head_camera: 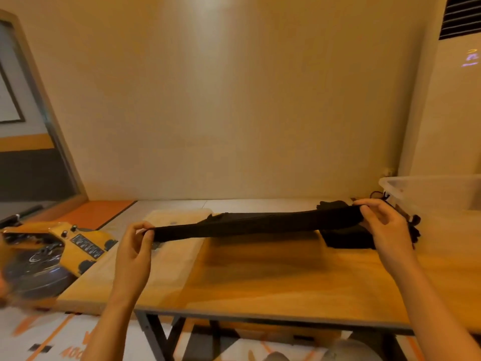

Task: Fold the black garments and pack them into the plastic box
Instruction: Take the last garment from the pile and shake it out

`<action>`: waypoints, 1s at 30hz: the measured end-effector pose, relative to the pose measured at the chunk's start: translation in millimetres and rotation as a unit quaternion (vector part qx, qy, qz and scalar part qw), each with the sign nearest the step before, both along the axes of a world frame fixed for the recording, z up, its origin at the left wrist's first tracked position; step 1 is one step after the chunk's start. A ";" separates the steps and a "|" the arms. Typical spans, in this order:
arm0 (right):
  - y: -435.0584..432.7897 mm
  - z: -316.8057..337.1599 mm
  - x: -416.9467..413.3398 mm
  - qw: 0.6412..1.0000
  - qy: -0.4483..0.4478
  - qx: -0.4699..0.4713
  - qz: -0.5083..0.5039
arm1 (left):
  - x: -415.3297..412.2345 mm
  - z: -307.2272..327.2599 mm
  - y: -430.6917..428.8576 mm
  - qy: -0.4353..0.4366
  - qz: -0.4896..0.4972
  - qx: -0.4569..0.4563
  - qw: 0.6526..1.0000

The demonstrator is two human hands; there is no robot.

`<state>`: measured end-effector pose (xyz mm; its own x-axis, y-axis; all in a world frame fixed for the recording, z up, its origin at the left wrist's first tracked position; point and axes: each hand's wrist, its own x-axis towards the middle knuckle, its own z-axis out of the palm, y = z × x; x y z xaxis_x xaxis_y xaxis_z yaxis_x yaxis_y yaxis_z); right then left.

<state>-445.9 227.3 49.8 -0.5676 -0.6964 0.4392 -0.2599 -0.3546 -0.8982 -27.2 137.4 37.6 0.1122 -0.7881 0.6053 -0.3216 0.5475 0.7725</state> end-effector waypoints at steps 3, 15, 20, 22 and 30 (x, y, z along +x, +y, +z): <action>24.1 -16.0 7.6 1.000 -0.001 0.002 0.002 | 2.7 -19.7 25.6 0.029 -0.003 0.006 1.000; 98.8 -44.0 15.0 0.995 0.095 0.023 -0.026 | 12.6 -59.6 92.3 0.006 0.007 0.023 1.000; 108.4 -39.0 17.3 0.996 0.080 0.035 -0.017 | 9.2 -55.8 99.5 0.004 0.004 0.039 0.999; 107.8 -35.4 17.2 0.996 0.070 0.045 -0.011 | 6.9 -53.6 96.3 0.006 0.002 0.059 0.998; 79.6 -30.1 3.4 0.993 0.059 0.104 0.001 | 0.1 -40.2 60.5 -0.032 -0.010 0.092 0.995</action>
